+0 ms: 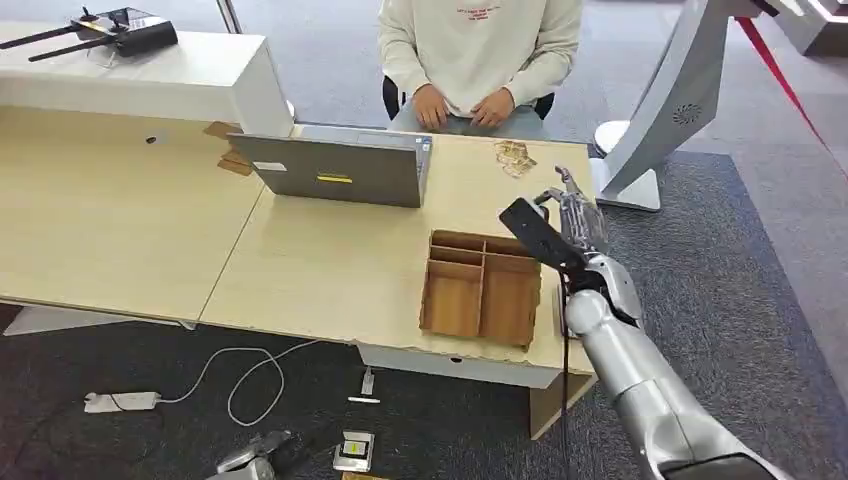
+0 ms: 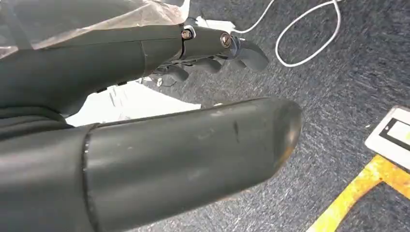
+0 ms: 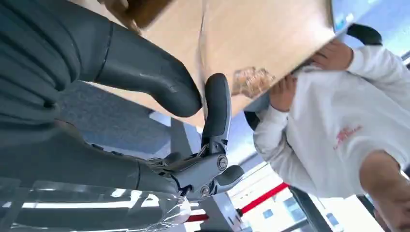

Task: Pass the card to the sensor for recognition and then transmit it.

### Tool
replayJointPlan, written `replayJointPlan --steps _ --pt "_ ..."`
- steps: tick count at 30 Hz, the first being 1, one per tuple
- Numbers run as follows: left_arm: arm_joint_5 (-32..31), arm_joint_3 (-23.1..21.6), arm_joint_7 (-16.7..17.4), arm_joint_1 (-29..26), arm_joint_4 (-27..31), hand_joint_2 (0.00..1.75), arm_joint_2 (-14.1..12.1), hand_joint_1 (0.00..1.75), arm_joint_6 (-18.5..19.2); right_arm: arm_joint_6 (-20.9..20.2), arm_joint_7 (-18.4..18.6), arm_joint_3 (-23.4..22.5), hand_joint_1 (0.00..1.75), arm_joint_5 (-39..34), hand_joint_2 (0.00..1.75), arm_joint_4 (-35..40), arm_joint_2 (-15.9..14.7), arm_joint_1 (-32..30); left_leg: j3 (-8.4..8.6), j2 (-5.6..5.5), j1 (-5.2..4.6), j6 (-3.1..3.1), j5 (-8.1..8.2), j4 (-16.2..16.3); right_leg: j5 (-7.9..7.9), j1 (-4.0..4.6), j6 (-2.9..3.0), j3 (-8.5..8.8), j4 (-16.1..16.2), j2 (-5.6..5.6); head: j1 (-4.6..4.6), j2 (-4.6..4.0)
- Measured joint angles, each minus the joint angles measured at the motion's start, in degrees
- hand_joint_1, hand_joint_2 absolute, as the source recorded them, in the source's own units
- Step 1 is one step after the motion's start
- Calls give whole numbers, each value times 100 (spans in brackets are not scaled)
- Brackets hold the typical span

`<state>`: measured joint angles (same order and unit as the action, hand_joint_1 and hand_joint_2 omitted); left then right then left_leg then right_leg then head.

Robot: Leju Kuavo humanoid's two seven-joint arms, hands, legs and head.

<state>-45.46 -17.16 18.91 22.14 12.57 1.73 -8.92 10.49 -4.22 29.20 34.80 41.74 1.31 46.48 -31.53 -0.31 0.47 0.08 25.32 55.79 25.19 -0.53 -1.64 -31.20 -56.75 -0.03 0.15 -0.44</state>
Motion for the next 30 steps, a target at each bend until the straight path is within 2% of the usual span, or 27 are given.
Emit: replayJointPlan --steps 8,14,23,30 --pt "-15 0 -50 -7 0 0 0 0 -30 -241 263 -317 175 -79 175 1165 -300 467 0 1 -2 0 0 0 -2 -1 -1 0 0 -1 0 0" --pt "-15 0 -76 -7 0 0 0 0 -85 -238 291 -499 175 -83 175 1564 -398 722 0 1 0 0 0 0 -2 -1 0 1 0 -1 0 0" --pt "-96 0 -87 3 0 0 2 0 -85 -245 206 -547 175 61 175 1535 -328 643 -1 1 0 0 0 -1 -2 0 -1 2 0 -1 0 0" --pt "-179 -4 -85 35 4 0 39 0 -68 -267 2 -522 175 291 175 890 -59 892 -2 0 0 0 0 -2 -2 1 0 1 -2 -1 -2 0"
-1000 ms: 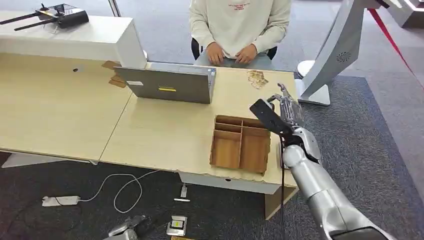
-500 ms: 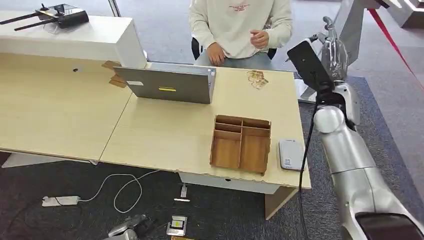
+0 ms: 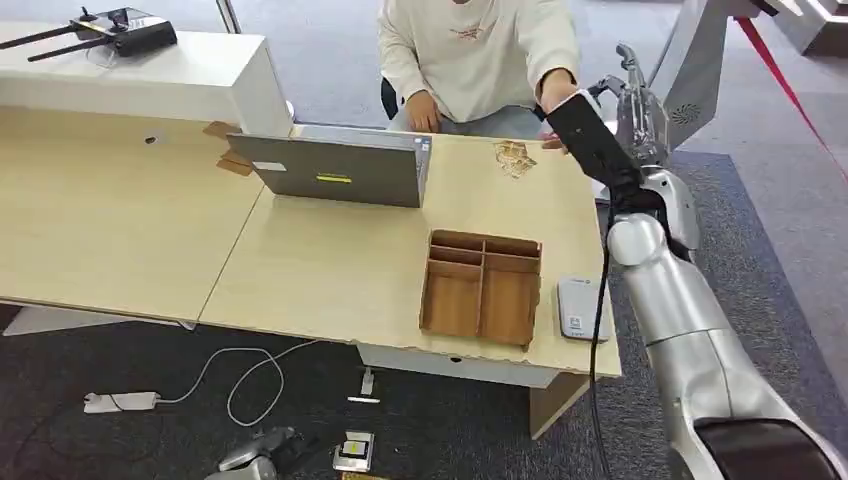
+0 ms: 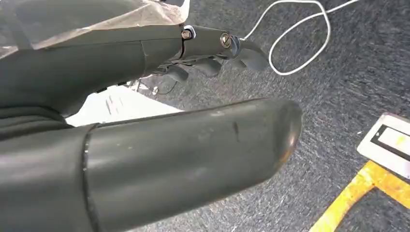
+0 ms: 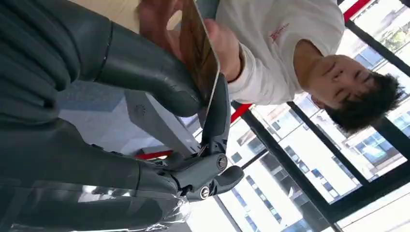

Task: Pass the card to the sensor for recognition and then transmit it.

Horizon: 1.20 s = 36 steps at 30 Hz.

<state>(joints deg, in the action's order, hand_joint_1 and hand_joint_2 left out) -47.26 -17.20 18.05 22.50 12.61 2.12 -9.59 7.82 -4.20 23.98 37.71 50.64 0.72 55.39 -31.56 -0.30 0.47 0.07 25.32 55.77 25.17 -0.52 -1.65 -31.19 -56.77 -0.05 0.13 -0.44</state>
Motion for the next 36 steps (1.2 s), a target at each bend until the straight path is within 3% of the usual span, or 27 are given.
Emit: replayJointPlan --steps 6,14,15,16,29,34,36 --pt "-37 -13 35 50 2 0 46 0 26 0 -107 74 175 179 175 -691 321 162 0 -4 2 0 0 0 1 1 0 0 0 1 2 0" --pt "-55 -96 33 58 2 0 52 0 53 -55 -140 107 175 225 175 -1261 520 252 0 -2 1 0 0 1 1 1 0 0 0 1 2 0" --pt "-57 -101 35 62 2 0 55 0 55 -50 -140 120 37 227 175 -1333 531 250 0 -2 1 0 0 1 1 1 0 -1 0 1 2 0" --pt "-59 -105 35 65 2 0 57 0 59 -50 -140 129 0 229 175 -1381 544 245 0 -2 1 0 0 1 1 0 0 -1 0 1 4 0" --pt "-42 -125 77 62 2 0 63 0 66 301 -140 118 0 -78 175 -1663 396 286 2 0 1 0 0 2 1 0 0 -2 1 0 2 0" --pt "109 -120 72 9 2 0 35 0 -33 1058 -238 -129 0 -727 175 -1436 40 247 3 -8 0 0 0 5 1 -1 -1 -2 2 3 2 0" --pt "127 -120 48 -43 0 0 13 0 -59 1137 -284 -302 0 -901 175 -1282 -175 203 3 -5 0 -1 1 6 1 -1 -1 -3 3 2 0 0"
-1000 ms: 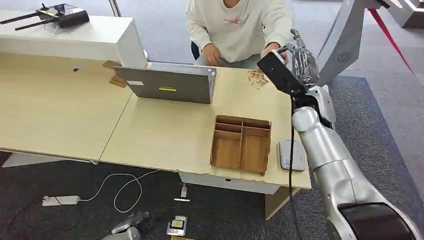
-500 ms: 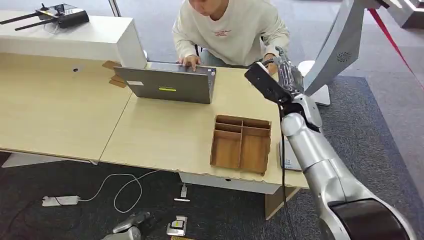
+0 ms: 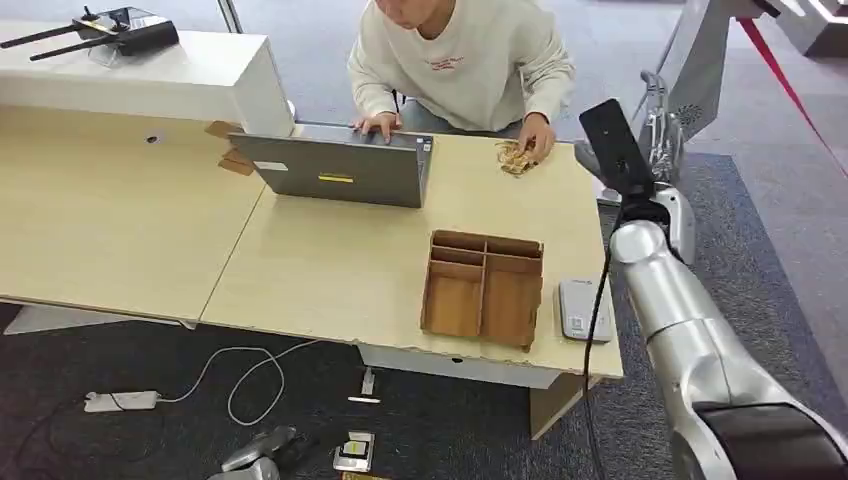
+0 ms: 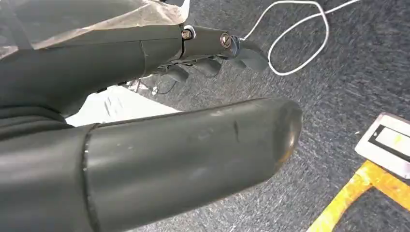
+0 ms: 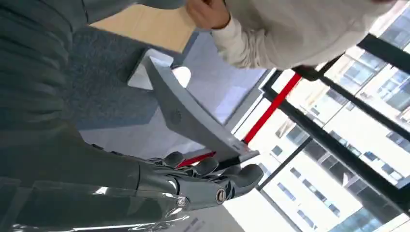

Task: Pass the card to the sensor for recognition and then transmit it.

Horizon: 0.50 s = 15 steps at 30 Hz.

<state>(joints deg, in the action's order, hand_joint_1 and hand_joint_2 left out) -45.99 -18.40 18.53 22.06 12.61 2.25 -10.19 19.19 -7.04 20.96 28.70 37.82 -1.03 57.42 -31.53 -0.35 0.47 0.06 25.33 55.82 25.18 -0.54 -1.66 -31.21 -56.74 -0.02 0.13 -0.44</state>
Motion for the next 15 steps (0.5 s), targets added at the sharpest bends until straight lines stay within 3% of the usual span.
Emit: replayJointPlan --steps 4,11,15 --pt "77 13 -4 -43 0 0 -46 0 -68 583 -13 -412 0 -310 175 297 -517 -283 4 0 -8 -4 4 4 -1 -9 -2 0 6 -1 -2 0" --pt "269 59 -85 -237 -2 0 -166 0 -262 1323 -365 -1417 0 -997 175 367 -1751 -1200 5 -13 -7 -15 17 6 3 -7 -7 8 18 9 0 0" --pt "398 164 -190 -399 -2 0 -254 0 -372 1561 -1089 -2033 0 -1519 175 -60 -2337 -1861 1 -13 -8 -14 26 6 7 -7 -9 12 17 8 4 0"
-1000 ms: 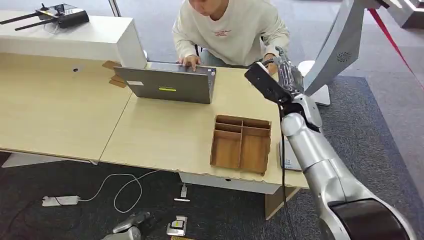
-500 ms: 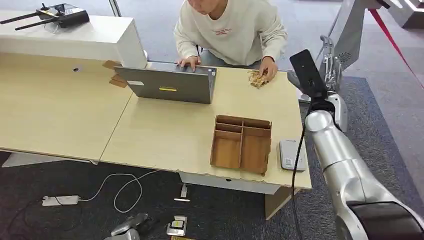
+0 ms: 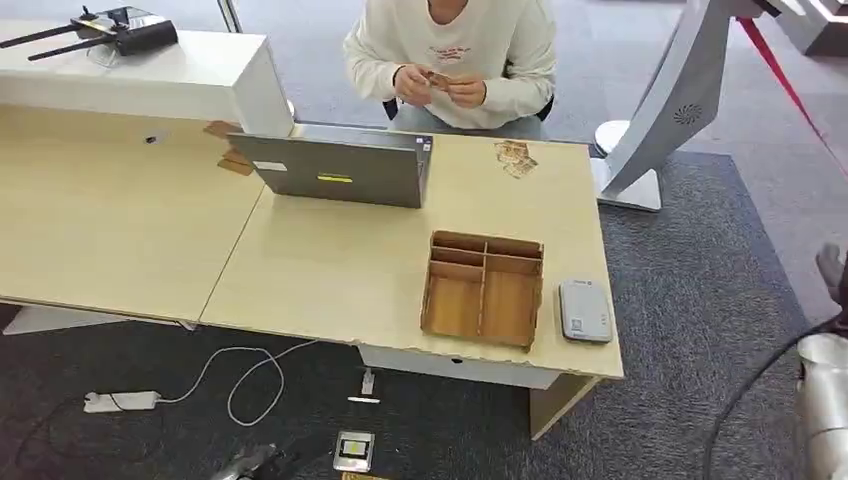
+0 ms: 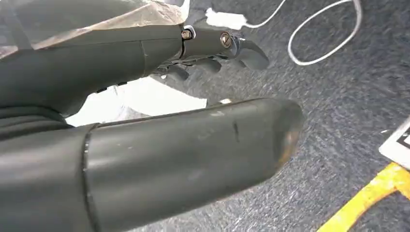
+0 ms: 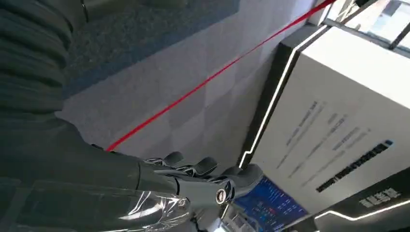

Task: Pass the card to the sensor for recognition and then transmit it.

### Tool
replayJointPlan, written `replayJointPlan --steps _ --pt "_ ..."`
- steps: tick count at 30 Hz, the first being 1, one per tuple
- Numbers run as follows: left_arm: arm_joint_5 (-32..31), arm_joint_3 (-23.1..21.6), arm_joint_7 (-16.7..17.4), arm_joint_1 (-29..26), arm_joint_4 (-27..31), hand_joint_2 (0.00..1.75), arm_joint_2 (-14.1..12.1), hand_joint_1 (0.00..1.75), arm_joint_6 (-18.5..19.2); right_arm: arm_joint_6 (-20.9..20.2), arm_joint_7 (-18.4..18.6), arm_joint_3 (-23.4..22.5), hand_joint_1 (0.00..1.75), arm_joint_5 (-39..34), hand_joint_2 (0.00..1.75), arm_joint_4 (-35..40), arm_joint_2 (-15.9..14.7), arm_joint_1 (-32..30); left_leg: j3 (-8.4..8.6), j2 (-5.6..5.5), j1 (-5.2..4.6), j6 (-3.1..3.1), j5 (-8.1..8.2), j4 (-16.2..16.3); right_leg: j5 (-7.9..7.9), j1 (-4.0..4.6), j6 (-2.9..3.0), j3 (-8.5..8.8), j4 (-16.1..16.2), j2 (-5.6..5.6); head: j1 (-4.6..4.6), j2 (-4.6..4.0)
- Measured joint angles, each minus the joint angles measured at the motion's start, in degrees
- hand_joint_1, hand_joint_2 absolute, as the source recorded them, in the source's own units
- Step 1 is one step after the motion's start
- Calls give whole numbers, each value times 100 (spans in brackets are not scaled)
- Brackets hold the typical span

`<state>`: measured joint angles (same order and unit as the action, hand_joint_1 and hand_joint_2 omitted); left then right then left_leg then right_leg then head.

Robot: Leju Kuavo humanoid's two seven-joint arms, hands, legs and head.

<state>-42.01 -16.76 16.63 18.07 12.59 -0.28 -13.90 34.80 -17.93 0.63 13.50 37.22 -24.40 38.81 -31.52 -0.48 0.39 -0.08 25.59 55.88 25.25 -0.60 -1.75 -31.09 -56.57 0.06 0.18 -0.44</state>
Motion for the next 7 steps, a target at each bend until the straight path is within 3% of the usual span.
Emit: replayJointPlan --steps 3,7 --pt "4 24 -4 -27 0 0 -31 0 -2 15 -127 -292 0 -39 175 -224 -224 -266 2 21 -4 0 0 -3 0 -2 1 -12 -1 -23 -7 0" --pt "166 107 -55 -74 0 0 -37 0 -173 85 718 -575 0 103 175 -645 -478 -677 9 2 19 5 3 -3 12 4 4 12 5 1 2 0"
